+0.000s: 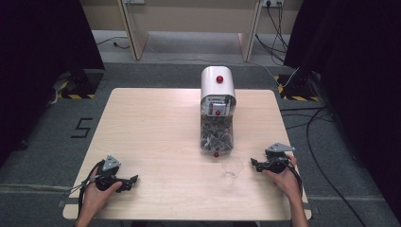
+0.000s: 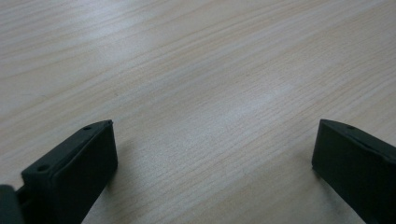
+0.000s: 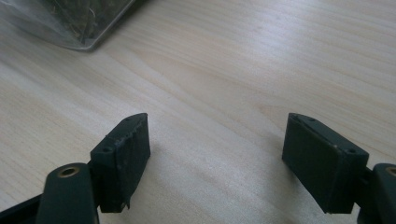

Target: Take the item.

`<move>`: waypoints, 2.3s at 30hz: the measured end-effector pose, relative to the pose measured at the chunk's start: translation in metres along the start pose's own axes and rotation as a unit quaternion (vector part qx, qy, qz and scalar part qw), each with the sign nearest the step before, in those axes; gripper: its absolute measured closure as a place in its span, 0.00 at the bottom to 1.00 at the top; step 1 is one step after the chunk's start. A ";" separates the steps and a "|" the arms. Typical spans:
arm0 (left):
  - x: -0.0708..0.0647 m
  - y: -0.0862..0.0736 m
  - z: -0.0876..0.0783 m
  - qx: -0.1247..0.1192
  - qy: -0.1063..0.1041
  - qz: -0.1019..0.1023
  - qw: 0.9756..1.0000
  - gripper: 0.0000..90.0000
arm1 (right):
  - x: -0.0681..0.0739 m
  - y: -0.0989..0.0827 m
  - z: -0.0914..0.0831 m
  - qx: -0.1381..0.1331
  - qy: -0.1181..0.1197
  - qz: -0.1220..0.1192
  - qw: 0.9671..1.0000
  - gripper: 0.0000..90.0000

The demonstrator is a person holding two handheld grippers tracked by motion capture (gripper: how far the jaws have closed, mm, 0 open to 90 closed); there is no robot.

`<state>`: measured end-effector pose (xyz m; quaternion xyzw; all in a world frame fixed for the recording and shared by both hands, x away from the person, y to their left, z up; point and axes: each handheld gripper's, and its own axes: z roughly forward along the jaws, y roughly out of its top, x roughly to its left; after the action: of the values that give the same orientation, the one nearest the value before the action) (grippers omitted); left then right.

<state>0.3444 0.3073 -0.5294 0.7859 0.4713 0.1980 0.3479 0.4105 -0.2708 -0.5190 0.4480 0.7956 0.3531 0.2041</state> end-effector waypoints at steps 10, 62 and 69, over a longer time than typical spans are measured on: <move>0.000 0.000 0.000 0.000 0.000 0.000 1.000 0.00 | 0.000 0.000 0.000 0.000 0.001 0.001 1.000 0.27; 0.000 0.000 0.000 0.000 0.000 0.001 1.000 0.00 | 0.010 0.034 -0.031 -0.079 0.014 -0.031 0.996 0.44; 0.000 0.000 0.000 0.000 0.000 0.001 1.000 0.00 | 0.019 0.048 -0.036 -0.100 0.023 -0.051 0.993 0.49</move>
<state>0.3444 0.3074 -0.5293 0.7863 0.4710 0.1980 0.3476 0.4047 -0.2512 -0.4595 0.3758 0.7826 0.4302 0.2474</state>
